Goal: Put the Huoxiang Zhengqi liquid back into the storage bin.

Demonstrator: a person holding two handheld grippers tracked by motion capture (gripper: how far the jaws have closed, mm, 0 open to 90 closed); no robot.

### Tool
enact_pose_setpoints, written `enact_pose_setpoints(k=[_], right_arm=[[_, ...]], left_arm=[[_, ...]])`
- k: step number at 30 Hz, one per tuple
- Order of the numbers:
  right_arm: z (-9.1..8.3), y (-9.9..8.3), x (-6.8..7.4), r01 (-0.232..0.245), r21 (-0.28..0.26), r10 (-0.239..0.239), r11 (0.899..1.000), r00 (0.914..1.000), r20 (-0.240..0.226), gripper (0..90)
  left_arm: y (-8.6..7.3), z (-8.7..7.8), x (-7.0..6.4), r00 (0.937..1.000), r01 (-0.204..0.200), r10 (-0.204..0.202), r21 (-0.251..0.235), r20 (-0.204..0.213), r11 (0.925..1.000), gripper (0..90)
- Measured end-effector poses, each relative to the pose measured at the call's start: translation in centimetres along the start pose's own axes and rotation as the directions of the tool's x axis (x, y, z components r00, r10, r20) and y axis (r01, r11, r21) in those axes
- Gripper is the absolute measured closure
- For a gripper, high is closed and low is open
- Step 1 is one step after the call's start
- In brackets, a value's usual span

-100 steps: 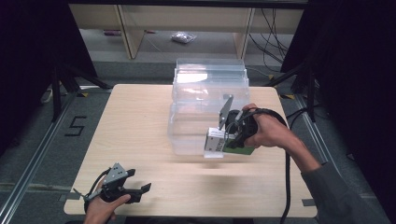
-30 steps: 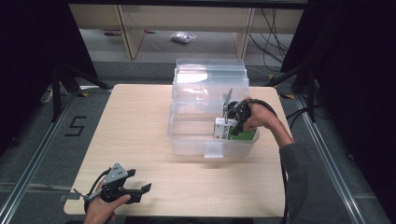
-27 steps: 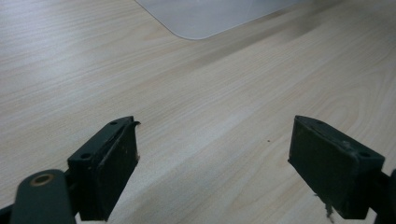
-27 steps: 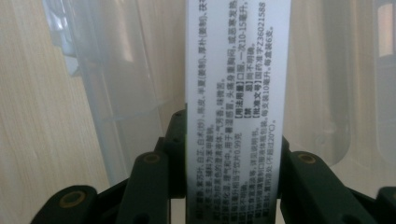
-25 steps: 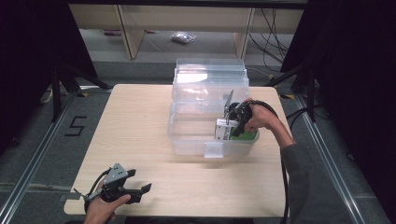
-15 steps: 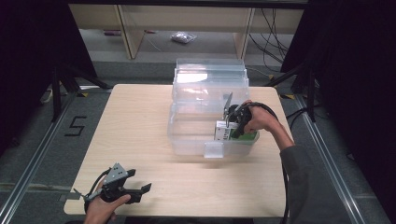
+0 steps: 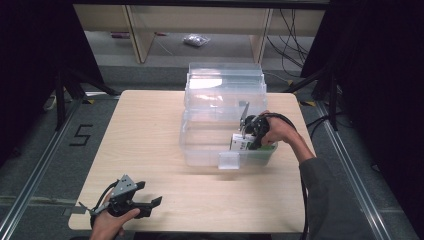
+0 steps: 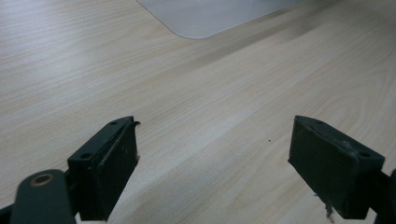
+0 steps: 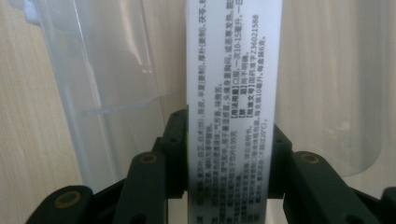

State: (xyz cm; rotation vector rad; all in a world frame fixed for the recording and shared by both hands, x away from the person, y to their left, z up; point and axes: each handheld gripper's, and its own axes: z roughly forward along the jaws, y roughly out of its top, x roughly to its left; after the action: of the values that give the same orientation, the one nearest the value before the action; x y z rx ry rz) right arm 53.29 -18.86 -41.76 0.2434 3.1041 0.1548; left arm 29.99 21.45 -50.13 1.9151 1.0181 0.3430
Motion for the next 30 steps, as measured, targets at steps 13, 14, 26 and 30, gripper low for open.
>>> enact_pose_setpoints(k=[13,14,26,30], right_arm=[[-4.0,-1.0,0.6,-0.144,-0.161,0.151,0.977,0.9879,0.035,44.3],[-4.0,-1.0,0.6,-0.144,-0.161,0.151,0.977,0.9879,0.035,44.3],[-6.5,-2.6,2.2,-0.326,-0.335,0.363,0.884,0.9302,0.052,30.5],[-6.3,-3.0,2.6,-0.348,-0.343,0.389,0.872,0.9197,0.055,28.5]], left_arm=[[0.0,0.0,0.0,1.0,0.002,-0.002,-0.001,0.0,1.0,14.9],[0.0,0.0,0.1,1.0,-0.007,0.007,0.008,-0.002,0.9999,14.9],[0.0,0.0,0.0,1.0,0.002,-0.002,-0.001,-0.002,1.0,14.9],[0.0,0.0,0.0,1.0,-0.003,0.003,0.003,-0.004,1.0,14.8]])
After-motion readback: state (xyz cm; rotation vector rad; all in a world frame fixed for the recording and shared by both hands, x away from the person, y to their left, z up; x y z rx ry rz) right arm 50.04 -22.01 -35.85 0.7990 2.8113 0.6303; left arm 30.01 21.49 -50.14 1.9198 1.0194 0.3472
